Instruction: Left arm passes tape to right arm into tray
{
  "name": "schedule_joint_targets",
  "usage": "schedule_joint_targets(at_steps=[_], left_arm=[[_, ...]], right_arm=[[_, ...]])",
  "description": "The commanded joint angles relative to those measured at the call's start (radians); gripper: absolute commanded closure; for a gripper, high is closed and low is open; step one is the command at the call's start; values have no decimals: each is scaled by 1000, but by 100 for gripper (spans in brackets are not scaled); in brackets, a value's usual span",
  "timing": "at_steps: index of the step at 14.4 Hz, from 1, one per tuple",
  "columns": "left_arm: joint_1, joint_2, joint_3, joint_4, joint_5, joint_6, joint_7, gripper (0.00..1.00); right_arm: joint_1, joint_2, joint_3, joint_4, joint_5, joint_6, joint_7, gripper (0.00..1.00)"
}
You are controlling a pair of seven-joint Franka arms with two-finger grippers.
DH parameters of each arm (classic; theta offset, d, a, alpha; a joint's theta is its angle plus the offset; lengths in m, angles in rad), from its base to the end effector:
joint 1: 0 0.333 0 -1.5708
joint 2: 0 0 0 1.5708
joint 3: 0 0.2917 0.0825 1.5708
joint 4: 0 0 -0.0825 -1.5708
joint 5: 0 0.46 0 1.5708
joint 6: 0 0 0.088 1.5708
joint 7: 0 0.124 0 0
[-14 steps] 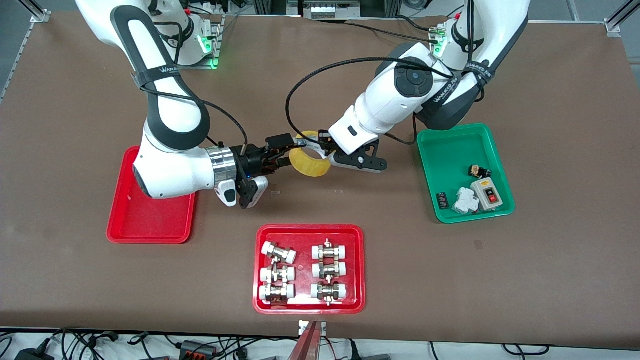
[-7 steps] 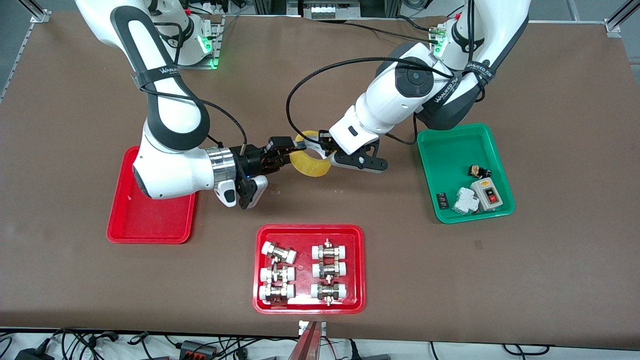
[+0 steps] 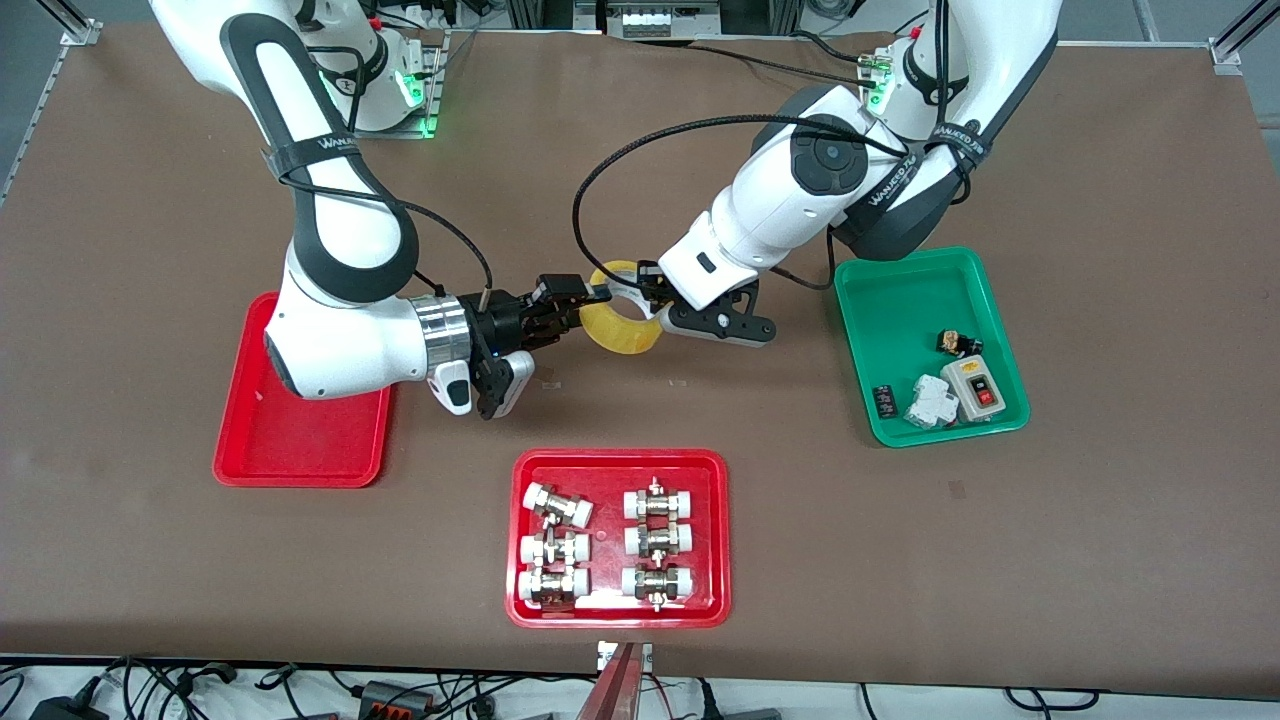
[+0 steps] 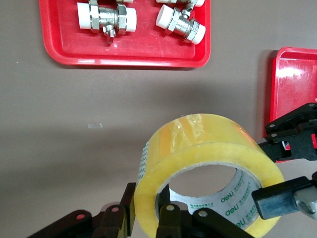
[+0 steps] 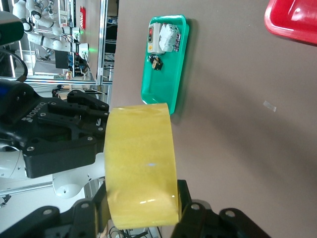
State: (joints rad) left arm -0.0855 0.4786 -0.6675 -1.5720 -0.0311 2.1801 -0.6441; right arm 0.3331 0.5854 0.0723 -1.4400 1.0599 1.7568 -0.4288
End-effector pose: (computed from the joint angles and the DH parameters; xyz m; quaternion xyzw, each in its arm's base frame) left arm 0.5869 -0.4776 0.3714 0.9817 -0.0022 -0.0125 0.1899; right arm 0.6618 0.3753 0.3129 -0.8375 -0.1943 0.1094 0.4989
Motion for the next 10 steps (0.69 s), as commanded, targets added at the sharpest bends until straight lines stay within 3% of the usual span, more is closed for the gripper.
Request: schedule_joint_targets(at_steps=[1,4,5,8,10], left_arm=[[-8,3,0,23,19,0,-16,97],[-7,3,0,23,19,-3,-16,93],[-4,2,0,24,19,-5,-16,89],[4,0,0,23,19,-5,-8,60],[10,-2,0,23,19,-10,-5,59]], right_arm=[[-3,-7,7,-7,14,-8,-10,74],[-3,-7,7,-7,12,-7,-10,74],[-2,-7,7,-7,14,-7,-10,74],[-3,-7,7,-7,11,-8,-11,74],[-3,-7,7,-8,9,-8,-11,74]])
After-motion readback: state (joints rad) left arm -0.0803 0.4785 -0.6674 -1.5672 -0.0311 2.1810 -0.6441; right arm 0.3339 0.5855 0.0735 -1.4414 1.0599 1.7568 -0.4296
